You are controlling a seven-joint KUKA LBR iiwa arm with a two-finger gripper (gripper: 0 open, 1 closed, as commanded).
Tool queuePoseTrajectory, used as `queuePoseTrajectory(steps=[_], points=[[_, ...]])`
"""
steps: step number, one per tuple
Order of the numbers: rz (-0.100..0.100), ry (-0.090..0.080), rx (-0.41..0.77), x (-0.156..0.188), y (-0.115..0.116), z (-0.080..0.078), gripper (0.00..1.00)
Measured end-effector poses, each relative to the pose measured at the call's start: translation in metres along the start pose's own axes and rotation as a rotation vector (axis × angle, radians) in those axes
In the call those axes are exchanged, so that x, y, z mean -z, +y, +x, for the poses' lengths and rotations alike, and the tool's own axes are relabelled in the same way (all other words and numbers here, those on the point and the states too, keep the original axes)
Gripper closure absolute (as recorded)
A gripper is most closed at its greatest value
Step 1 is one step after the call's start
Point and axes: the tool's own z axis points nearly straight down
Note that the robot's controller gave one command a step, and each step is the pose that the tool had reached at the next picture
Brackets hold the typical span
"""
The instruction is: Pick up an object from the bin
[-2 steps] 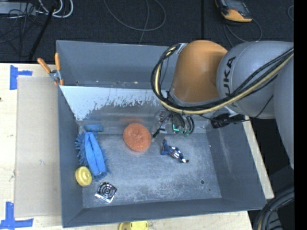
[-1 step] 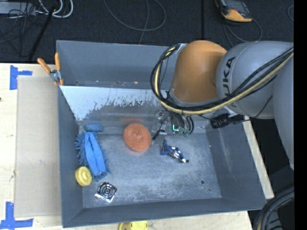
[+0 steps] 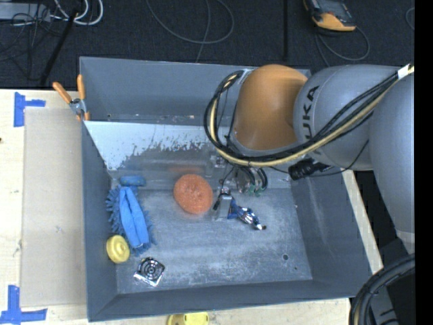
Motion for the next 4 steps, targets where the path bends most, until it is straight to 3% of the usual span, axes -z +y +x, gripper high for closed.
queuePoseTrajectory(steps=[1,2,3,4], points=[[-0.001,0.001,0.083,-0.036,0.010,0.005,0.00],[-0.003,-0.009,-0.112,-0.064,0.011,0.004,1.00],[-0.003,-0.009,-0.112,-0.064,0.011,0.004,1.00],[-0.001,0.000,-0.168,0.073,0.032,0.021,1.00]])
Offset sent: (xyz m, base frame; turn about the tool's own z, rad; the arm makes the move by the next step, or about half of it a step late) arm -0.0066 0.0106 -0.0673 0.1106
